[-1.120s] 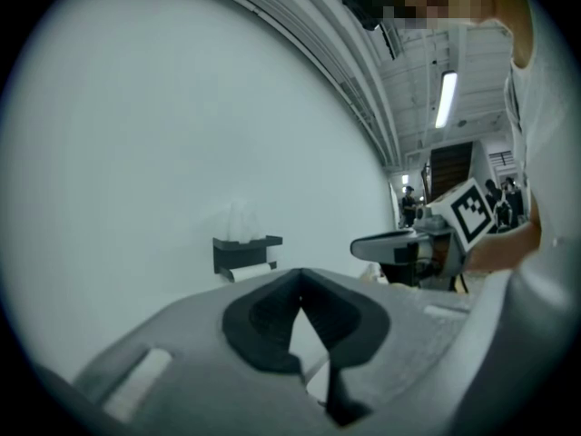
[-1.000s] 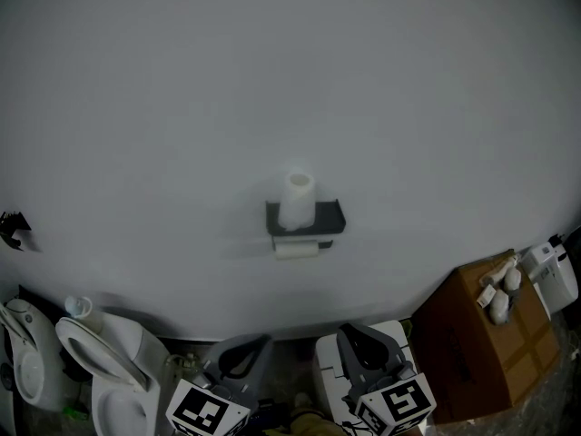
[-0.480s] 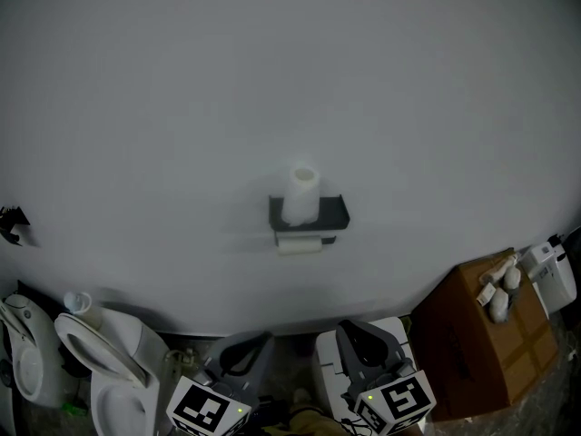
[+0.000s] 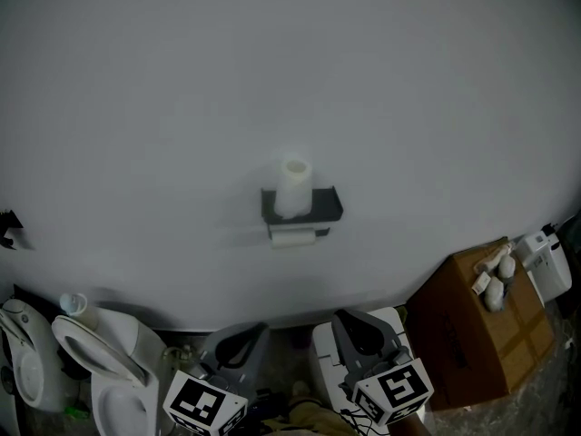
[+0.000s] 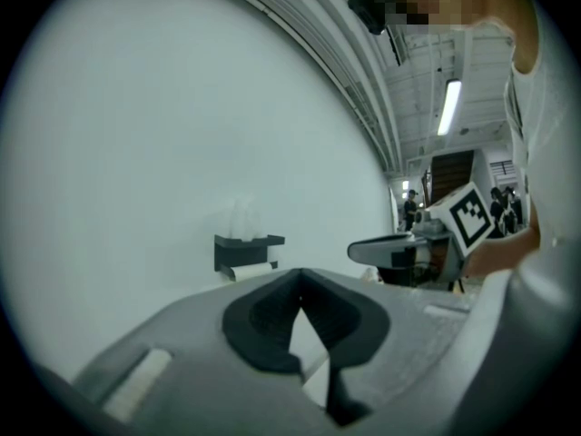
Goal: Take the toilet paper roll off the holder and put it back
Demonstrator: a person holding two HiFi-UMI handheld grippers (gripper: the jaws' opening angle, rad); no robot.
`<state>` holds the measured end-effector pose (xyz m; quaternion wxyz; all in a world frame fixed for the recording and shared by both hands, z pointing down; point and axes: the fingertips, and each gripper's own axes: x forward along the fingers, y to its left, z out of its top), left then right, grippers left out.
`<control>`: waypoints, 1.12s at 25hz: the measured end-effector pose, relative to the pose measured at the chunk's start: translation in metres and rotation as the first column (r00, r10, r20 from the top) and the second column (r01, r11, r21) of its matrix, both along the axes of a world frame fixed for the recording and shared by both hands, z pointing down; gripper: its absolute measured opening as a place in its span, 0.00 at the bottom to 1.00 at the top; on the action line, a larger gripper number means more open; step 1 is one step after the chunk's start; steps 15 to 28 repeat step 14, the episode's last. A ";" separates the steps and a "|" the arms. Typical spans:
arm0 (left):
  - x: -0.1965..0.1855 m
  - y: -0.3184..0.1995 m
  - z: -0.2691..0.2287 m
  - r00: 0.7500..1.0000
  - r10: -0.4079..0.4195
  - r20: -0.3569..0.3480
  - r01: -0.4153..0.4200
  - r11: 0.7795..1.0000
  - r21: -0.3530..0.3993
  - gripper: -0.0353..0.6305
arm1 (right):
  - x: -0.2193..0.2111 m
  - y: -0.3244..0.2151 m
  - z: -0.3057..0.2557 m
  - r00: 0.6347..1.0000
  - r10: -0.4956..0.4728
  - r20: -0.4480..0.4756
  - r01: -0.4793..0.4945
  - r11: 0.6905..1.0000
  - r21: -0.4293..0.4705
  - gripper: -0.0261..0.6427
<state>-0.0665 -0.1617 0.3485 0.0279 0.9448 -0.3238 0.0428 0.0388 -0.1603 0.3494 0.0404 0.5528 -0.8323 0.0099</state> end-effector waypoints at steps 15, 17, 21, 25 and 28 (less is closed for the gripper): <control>0.003 -0.008 0.005 1.000 0.002 -0.004 -0.002 1.000 -0.005 0.05 | 0.000 -0.009 0.002 1.000 0.006 -0.010 -0.006 1.000 -0.015 0.06; 0.003 -0.008 0.005 1.000 0.002 -0.004 -0.002 1.000 -0.005 0.05 | 0.000 -0.009 0.002 1.000 0.006 -0.010 -0.006 1.000 -0.015 0.06; 0.003 -0.008 0.005 1.000 0.002 -0.004 -0.002 1.000 -0.005 0.05 | 0.000 -0.009 0.002 1.000 0.006 -0.010 -0.006 1.000 -0.015 0.06; 0.003 -0.008 0.005 1.000 0.002 -0.004 -0.002 1.000 -0.005 0.05 | 0.000 -0.009 0.002 1.000 0.006 -0.010 -0.006 1.000 -0.015 0.06; 0.003 -0.008 0.005 1.000 0.002 -0.004 -0.002 1.000 -0.005 0.05 | 0.000 -0.009 0.002 1.000 0.006 -0.010 -0.006 1.000 -0.015 0.06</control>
